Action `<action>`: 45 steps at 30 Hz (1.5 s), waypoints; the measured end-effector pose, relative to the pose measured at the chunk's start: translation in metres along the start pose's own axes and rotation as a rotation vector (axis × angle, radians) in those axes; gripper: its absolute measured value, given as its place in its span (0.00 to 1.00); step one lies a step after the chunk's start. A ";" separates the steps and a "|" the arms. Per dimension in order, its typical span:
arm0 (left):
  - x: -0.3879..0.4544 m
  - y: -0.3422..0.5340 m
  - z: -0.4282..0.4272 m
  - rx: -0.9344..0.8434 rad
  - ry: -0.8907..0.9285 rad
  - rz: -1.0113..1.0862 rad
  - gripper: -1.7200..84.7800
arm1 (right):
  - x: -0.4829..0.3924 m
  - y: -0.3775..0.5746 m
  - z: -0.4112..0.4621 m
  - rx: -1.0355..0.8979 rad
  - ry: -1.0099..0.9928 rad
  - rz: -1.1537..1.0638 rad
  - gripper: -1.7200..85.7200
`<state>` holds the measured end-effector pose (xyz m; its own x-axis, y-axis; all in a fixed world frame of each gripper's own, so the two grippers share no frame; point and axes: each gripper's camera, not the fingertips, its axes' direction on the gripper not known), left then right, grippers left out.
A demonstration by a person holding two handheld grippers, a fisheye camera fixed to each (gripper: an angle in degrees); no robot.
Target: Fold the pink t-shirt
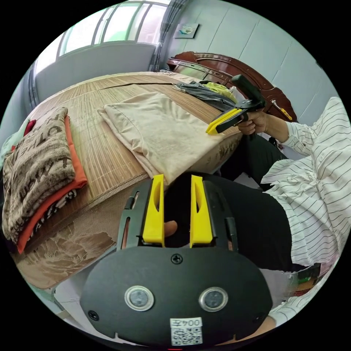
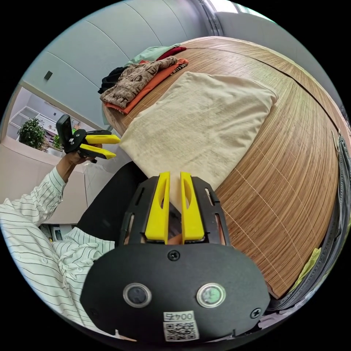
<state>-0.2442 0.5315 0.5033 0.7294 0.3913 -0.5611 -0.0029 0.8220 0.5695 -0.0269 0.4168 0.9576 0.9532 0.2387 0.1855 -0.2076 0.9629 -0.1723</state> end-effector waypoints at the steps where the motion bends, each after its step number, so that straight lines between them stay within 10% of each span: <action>1: -0.002 -0.002 0.000 0.001 0.009 0.003 0.14 | 0.001 -0.001 0.002 -0.013 0.005 0.002 0.08; 33: -0.049 -0.057 0.036 -0.326 0.034 0.085 0.02 | -0.003 0.001 0.005 -0.025 0.062 0.026 0.01; 41: -0.022 -0.097 -0.017 0.154 0.130 -0.060 0.02 | -0.008 0.017 -0.012 0.046 0.100 0.028 0.01; 45: 0.004 -0.139 0.046 0.069 0.116 -0.042 0.02 | -0.002 0.030 -0.021 0.103 0.070 0.068 0.02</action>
<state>-0.2094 0.4000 0.4495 0.6439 0.4056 -0.6487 0.0758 0.8099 0.5817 -0.0304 0.4428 0.9317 0.9485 0.2977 0.1084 -0.2900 0.9536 -0.0816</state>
